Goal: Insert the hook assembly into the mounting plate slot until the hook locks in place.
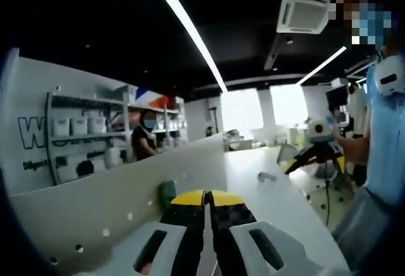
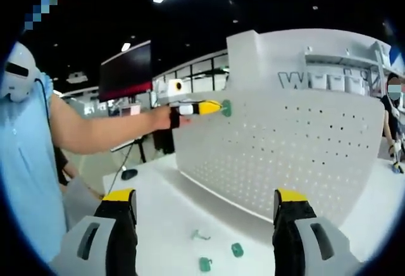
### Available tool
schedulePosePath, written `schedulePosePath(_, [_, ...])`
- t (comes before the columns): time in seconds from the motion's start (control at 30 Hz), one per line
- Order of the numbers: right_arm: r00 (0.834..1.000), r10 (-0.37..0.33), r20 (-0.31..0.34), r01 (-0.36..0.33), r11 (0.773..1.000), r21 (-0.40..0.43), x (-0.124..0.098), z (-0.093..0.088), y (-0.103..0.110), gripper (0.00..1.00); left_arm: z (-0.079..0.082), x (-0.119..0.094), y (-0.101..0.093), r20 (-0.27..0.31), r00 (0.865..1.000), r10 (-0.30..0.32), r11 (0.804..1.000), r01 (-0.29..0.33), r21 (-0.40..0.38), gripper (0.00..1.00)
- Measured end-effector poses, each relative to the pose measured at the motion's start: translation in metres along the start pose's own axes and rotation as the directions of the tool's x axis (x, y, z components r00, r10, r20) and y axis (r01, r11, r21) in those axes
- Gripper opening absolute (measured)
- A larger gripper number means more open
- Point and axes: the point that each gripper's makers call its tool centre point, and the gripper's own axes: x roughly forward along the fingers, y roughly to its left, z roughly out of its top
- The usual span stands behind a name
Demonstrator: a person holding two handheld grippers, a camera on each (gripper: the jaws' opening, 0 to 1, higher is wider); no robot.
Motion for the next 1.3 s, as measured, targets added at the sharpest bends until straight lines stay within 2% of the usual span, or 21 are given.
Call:
schedulePosePath(0.47, [1.000, -0.004, -0.005, 0.004, 1.000, 0.003, -0.0010, -0.0030, -0.0011, 0.90, -0.0061, 0.0008, 0.0020, -0.023, 1.000, 0.008, 1.000, -0.008, 0.009, 0.03])
schedulePosePath(0.67, [1.000, -0.002, -0.002, 0.002, 1.000, -0.001, -0.0005, -0.0018, -0.0009, 0.90, -0.0072, 0.0026, -0.0005, -0.036, 0.999, 0.034, 0.997, -0.031, 0.077, 0.05])
schedulePosePath(0.83, [1.000, 0.002, 0.003, -0.002, 1.000, -0.006, -0.0019, 0.0002, -0.0006, 0.90, -0.0086, 0.0054, 0.0007, -0.052, 0.998, 0.044, 0.995, -0.039, 0.092, 0.14])
schedulePosePath(1.0, [1.000, 0.007, 0.003, -0.007, 1.000, -0.009, -0.0046, 0.0012, 0.0005, 0.90, -0.0091, 0.0055, 0.0016, -0.055, 0.997, 0.047, 0.995, -0.042, 0.085, 0.17])
schedulePosePath(1.3, [1.000, 0.006, 0.010, -0.006, 1.000, -0.011, -0.0062, 0.0029, -0.0006, 0.90, -0.0031, 0.0046, -0.0025, -0.048, 0.997, 0.056, 0.995, -0.052, 0.080, 0.29])
